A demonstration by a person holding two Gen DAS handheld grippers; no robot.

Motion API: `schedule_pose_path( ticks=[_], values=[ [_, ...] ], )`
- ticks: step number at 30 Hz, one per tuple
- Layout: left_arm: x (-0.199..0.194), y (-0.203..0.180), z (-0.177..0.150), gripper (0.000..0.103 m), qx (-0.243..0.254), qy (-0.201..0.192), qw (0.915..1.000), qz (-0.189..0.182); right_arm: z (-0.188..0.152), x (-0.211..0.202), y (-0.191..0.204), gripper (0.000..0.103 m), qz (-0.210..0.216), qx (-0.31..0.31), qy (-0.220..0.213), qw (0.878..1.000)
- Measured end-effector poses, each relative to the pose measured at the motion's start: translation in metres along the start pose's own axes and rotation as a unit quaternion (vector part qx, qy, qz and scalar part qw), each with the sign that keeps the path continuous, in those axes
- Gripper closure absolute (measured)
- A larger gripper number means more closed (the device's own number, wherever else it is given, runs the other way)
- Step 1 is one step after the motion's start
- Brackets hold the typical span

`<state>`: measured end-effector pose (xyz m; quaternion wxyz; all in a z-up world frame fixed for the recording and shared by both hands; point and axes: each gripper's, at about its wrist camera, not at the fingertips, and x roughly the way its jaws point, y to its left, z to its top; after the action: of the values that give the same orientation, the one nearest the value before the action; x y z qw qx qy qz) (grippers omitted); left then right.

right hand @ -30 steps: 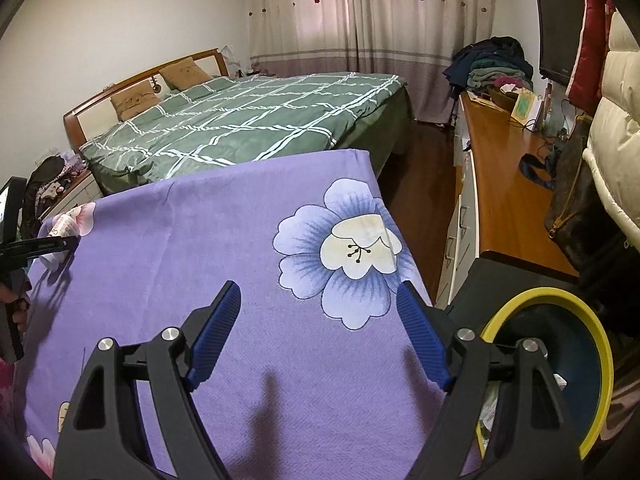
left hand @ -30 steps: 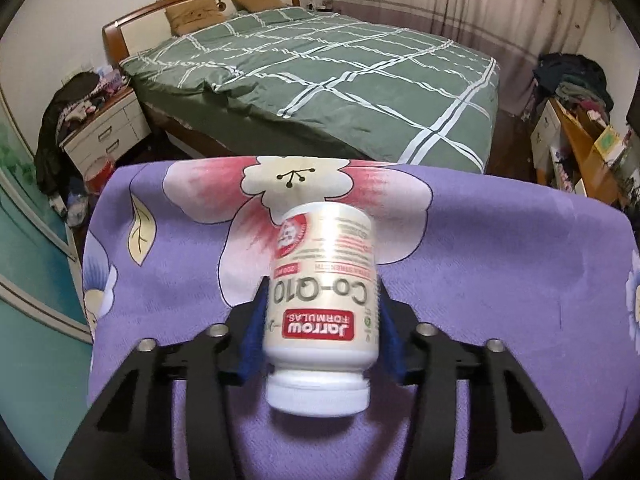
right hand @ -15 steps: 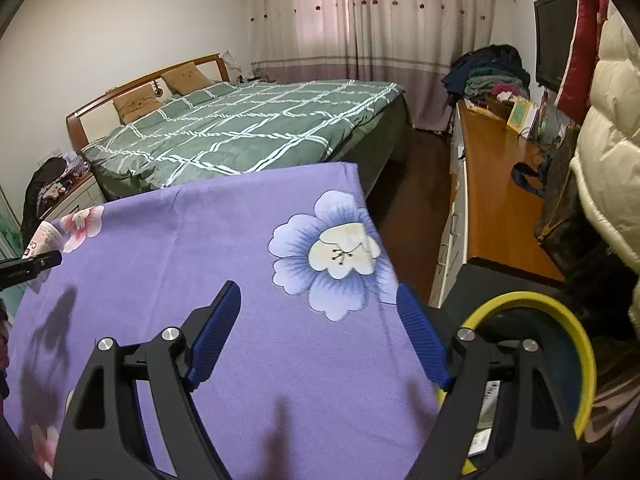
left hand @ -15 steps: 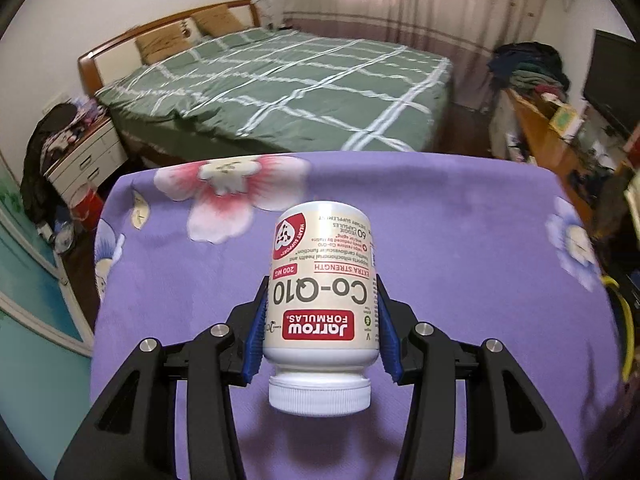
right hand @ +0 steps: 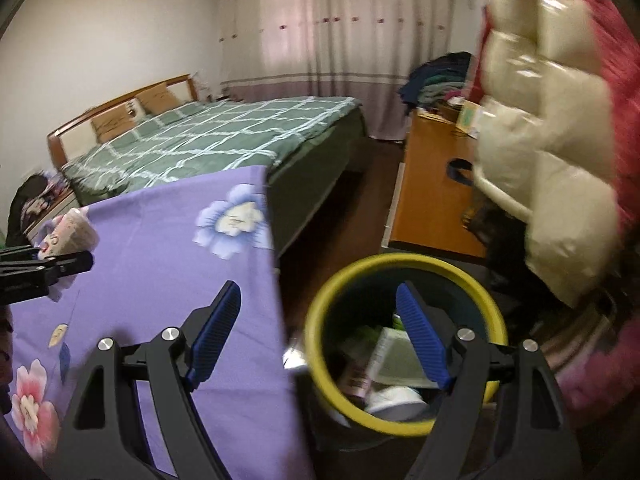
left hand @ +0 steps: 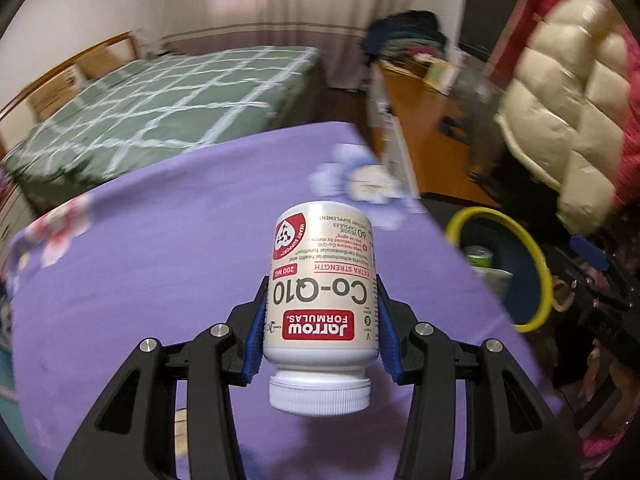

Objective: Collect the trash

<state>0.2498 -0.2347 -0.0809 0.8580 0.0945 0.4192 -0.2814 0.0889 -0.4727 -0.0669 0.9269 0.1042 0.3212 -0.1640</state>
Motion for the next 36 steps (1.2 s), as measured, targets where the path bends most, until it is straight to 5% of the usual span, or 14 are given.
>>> schedule_pose_path(
  ticks=[14, 19, 22, 24, 25, 31, 36],
  values=[
    [0.07, -0.19, 0.042, 0.056, 0.105, 0.047, 0.9881, -0.103, -0.046, -0.046, -0.107, 0.027, -0.059, 0.068, 0.004, 0.996],
    [0.105, -0.228, 0.045, 0.056, 0.122, 0.067, 0.9848, -0.104, -0.053, -0.038, -0.123, 0.027, -0.062, 0.083, 0.014, 0.995],
    [0.119, -0.237, 0.045, 0.055, 0.124, 0.076, 0.9845, -0.097, -0.055, -0.031, -0.126, 0.027, -0.061, 0.087, 0.022, 0.994],
    [0.127, -0.237, 0.047, 0.016, 0.114, 0.076, 0.9865, -0.09, -0.056, -0.028, -0.126, 0.027, -0.06, 0.089, 0.025, 0.994],
    [0.127, -0.234, 0.047, 0.013, 0.107, 0.068, 0.9883, -0.085, -0.055, -0.027, -0.125, 0.027, -0.059, 0.089, 0.025, 0.994],
    [0.083, -0.209, 0.045, 0.013, 0.073, 0.023, 0.9928, -0.092, -0.055, -0.032, -0.115, 0.027, -0.044, 0.086, 0.02, 0.995],
    [-0.007, -0.167, 0.014, 0.005, 0.077, -0.08, 0.993, -0.041, -0.052, -0.041, -0.09, 0.027, -0.017, 0.066, 0.013, 0.998]
  ],
)
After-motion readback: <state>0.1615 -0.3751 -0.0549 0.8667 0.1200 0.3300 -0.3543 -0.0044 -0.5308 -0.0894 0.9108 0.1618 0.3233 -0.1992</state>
